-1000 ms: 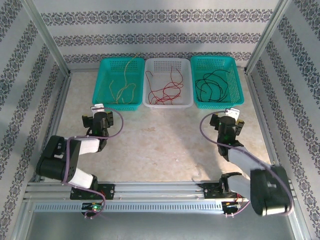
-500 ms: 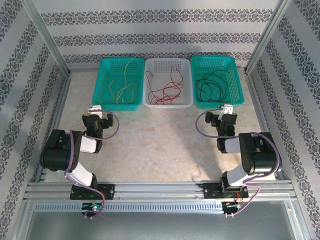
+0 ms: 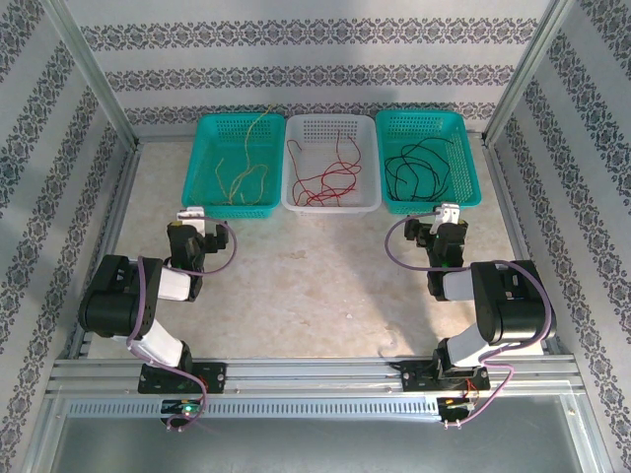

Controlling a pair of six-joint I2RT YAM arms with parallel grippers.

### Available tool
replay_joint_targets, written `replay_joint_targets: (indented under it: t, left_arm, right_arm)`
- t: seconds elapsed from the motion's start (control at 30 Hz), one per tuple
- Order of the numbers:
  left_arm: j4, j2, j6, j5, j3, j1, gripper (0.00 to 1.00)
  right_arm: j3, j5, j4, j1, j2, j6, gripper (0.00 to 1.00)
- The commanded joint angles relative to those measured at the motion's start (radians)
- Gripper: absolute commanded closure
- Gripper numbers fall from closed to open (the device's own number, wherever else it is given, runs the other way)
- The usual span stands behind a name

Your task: Untangle the cables

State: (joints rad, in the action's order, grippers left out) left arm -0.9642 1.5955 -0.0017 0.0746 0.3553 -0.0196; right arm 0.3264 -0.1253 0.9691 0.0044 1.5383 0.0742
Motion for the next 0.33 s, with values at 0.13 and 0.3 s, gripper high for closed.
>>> replay_joint_targets:
  t: [0.13,0.3]
  left_arm:
    - [-0.006,0.001,0.026,-0.051,0.024,-0.008,0.01]
    - [-0.004,0.001,0.024,-0.060,0.024,-0.002,0.01]
  right_arm:
    - [0.053,0.029,-0.023,0.011,-0.001,-0.020,0.02]
    - [0.040,0.031,-0.008,0.014,-0.009,-0.027,0.02]
